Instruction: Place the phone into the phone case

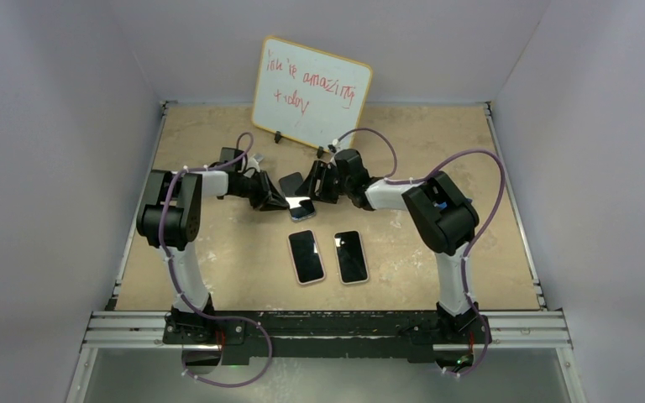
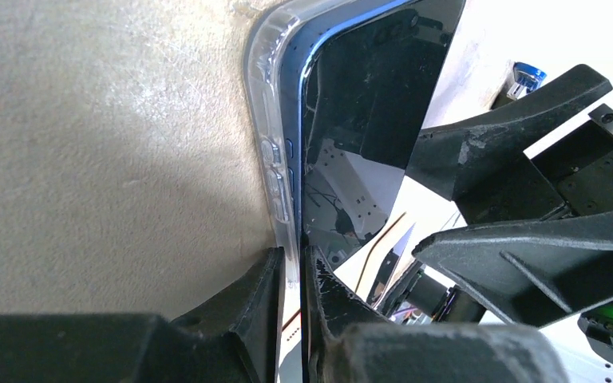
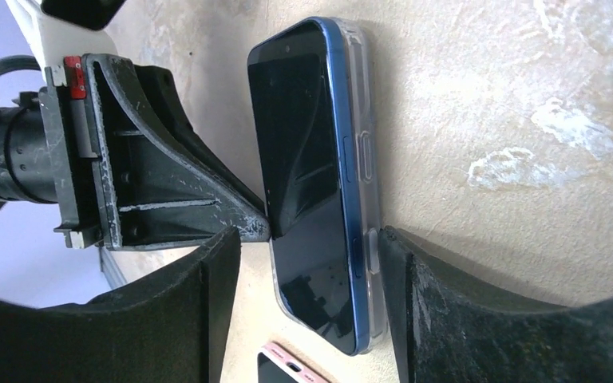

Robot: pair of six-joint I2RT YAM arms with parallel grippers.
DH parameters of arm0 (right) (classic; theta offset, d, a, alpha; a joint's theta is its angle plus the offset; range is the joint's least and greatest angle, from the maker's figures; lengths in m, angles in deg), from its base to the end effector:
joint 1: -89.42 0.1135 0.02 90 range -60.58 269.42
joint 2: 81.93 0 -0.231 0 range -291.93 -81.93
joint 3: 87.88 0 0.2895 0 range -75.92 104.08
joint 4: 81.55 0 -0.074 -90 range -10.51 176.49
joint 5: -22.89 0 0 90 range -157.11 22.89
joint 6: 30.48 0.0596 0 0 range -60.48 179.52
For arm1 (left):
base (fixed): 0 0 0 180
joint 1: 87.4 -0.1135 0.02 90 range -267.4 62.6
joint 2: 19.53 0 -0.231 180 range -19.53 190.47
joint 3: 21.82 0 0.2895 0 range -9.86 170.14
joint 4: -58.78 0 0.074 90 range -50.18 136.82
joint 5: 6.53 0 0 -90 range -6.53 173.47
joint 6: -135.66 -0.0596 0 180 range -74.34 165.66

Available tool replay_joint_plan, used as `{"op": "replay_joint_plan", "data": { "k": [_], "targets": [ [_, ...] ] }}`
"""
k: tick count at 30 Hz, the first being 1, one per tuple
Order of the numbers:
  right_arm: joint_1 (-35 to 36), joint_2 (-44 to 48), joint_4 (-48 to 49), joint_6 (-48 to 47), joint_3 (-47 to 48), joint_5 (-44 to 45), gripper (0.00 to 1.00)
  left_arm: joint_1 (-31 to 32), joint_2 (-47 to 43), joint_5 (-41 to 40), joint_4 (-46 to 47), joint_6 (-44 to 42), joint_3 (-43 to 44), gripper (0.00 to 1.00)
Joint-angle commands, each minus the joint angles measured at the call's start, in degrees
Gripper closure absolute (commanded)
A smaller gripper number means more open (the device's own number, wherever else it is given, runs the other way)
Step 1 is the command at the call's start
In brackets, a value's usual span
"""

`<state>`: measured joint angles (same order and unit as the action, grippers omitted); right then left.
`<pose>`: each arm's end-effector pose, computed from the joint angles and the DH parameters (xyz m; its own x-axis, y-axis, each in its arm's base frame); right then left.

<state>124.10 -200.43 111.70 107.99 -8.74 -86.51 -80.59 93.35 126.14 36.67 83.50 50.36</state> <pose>0.3760 0.2843 0.0756 -0.8253 0.2876 -0.4859 -0.2475 0.5892 0.7691 0.3756 -0.0855 0.0327 -0.9396 -0.3421 0.0090 -0.2301 0.6123 -0.7564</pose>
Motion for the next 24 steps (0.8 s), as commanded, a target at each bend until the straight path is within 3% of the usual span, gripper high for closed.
{"op": "replay_joint_plan", "data": {
  "k": [1,7,18,21,24],
  "targets": [
    [1.6,0.5,-6.4,-5.3,4.2,-0.3,0.33,-0.6,0.6,-2.6,-1.5,-2.8,-1.0,0.86],
    [2.0,-2.5,-6.9,-5.4,6.8,-0.6,0.26,-2.0,1.6,-4.1,-2.3,-3.6,-0.9,0.90],
    [4.0,-5.8,-17.1,-12.2,13.1,5.9,0.25,-2.9,2.9,-7.4,-5.2,-5.7,0.2,0.92],
    [4.0,-7.9,-18.4,-11.8,14.8,1.0,0.25,-3.1,3.3,-8.8,-5.8,-6.2,0.6,0.93],
    [3.7,-9.8,-12.5,-8.4,14.5,-8.9,0.27,-3.6,3.6,-9.3,-6.2,-6.4,0.9,0.93]
  ]
}}
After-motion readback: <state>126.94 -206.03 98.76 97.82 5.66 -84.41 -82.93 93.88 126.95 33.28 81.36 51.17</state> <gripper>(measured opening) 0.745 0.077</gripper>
